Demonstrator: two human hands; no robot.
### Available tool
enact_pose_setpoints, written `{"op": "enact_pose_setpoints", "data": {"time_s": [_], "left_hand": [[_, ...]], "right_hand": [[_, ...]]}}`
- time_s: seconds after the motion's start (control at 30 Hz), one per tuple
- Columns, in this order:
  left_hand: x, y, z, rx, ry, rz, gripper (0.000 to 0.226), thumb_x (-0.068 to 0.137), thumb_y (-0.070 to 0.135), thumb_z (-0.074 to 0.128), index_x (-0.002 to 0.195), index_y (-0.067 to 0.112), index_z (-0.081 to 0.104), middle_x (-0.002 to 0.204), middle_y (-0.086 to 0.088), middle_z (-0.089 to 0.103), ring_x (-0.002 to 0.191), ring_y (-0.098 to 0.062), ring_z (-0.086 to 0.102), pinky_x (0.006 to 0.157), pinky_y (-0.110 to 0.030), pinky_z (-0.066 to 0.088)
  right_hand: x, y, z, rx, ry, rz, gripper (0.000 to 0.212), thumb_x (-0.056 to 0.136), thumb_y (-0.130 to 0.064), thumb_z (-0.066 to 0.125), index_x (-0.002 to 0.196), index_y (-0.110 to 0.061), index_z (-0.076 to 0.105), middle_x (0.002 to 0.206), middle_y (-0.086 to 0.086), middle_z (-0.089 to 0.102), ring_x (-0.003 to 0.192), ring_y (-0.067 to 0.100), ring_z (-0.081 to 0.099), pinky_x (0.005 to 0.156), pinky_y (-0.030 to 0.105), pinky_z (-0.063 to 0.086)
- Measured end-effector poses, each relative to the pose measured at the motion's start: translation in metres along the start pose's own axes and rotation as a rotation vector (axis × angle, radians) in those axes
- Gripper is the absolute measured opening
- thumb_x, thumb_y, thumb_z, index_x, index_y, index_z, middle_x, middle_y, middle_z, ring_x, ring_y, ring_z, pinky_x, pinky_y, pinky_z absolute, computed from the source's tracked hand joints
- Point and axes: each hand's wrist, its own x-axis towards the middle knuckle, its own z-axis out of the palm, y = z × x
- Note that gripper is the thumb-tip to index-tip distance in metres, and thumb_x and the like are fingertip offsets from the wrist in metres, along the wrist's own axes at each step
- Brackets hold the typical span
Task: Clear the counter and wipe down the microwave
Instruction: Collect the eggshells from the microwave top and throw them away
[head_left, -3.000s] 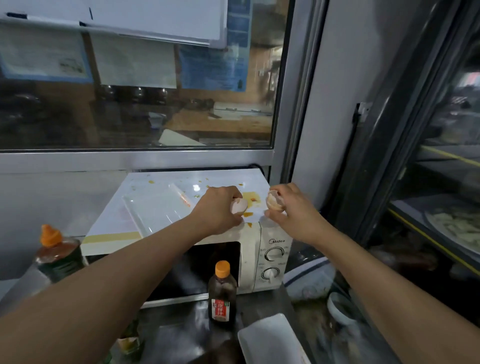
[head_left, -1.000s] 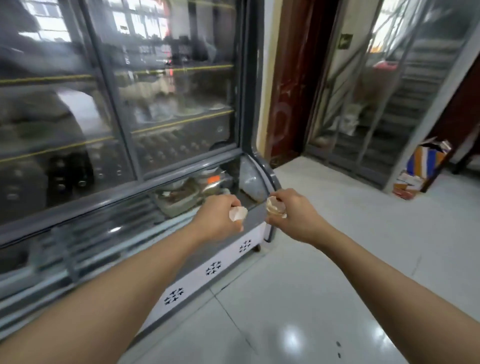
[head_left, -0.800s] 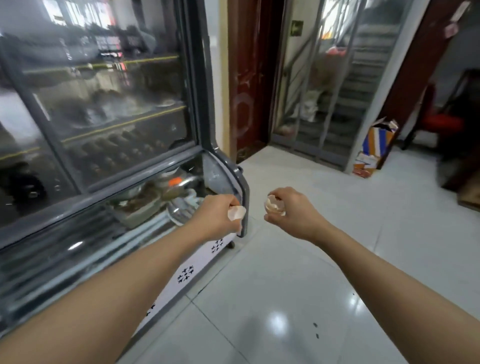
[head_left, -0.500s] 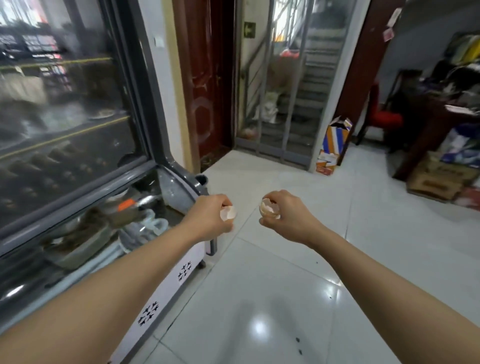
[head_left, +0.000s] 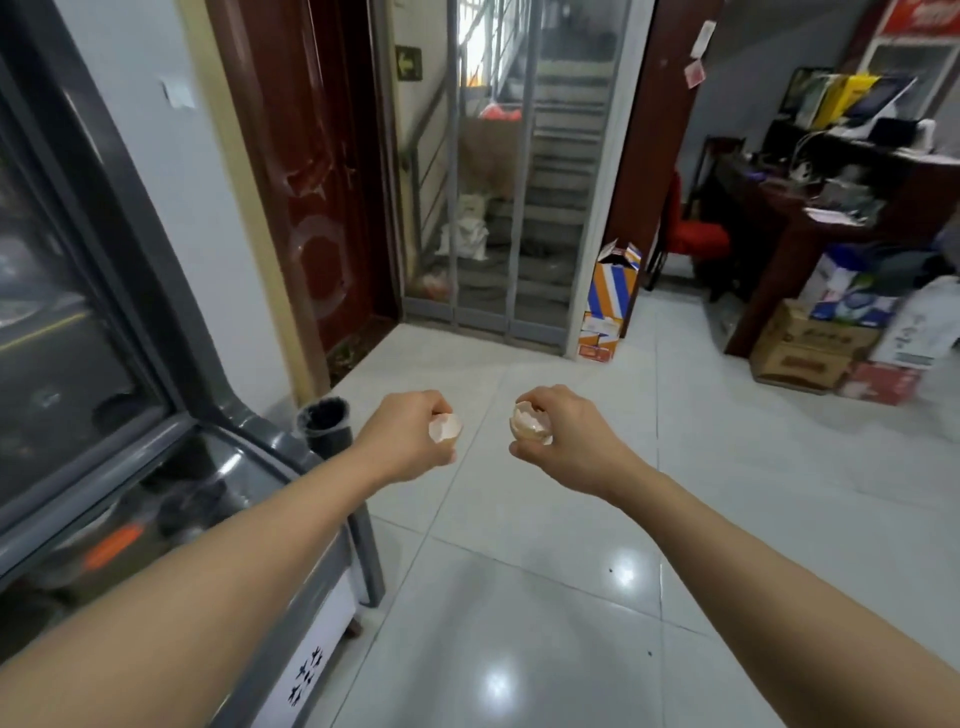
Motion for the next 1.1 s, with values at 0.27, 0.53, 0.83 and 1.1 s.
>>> {"op": "enact_pose_setpoints", "data": {"time_s": [0.27,0.53,0.83,1.1], "left_hand": [[0.141,0.012,0.013,0.039,0.029,-0.014,0.041,0.072,0.029,0.077,0.110,0.021,0.062,0.106,0.003,0.063,0.090,-0.012,0.053,0.073,-0.024,0.042],[0.296,0.023,0.019,0.052,0.073,-0.145,0.043,0.073,0.030,0.078,0.111,0.021,0.061,0.108,0.002,0.064,0.092,-0.015,0.055,0.076,-0.029,0.046],[0.431,-0.011,0.026,0.038,0.083,-0.248,0.044,0.072,0.030,0.078,0.112,0.022,0.061,0.110,0.001,0.063,0.087,-0.014,0.052,0.069,-0.027,0.043],[0.581,-0.059,0.015,0.002,0.117,-0.241,0.038,0.071,0.025,0.076,0.107,0.021,0.064,0.105,0.000,0.065,0.083,-0.014,0.054,0.067,-0.025,0.042]], "right_hand": [[0.135,0.074,-0.016,0.027,0.001,-0.024,0.039,0.080,-0.026,0.070,0.115,-0.017,0.056,0.113,0.003,0.054,0.097,0.019,0.052,0.081,0.026,0.042],[0.297,0.152,-0.042,0.020,-0.077,-0.091,0.038,0.079,-0.029,0.070,0.114,-0.019,0.055,0.112,0.001,0.055,0.093,0.017,0.052,0.077,0.025,0.041],[0.445,0.208,-0.034,0.038,-0.142,-0.146,0.040,0.078,-0.032,0.071,0.114,-0.023,0.055,0.110,-0.003,0.052,0.089,0.014,0.049,0.069,0.021,0.035],[0.598,0.231,-0.017,-0.006,-0.173,-0.174,0.042,0.078,-0.032,0.071,0.115,-0.021,0.055,0.114,-0.001,0.052,0.093,0.013,0.048,0.078,0.024,0.037]]}}
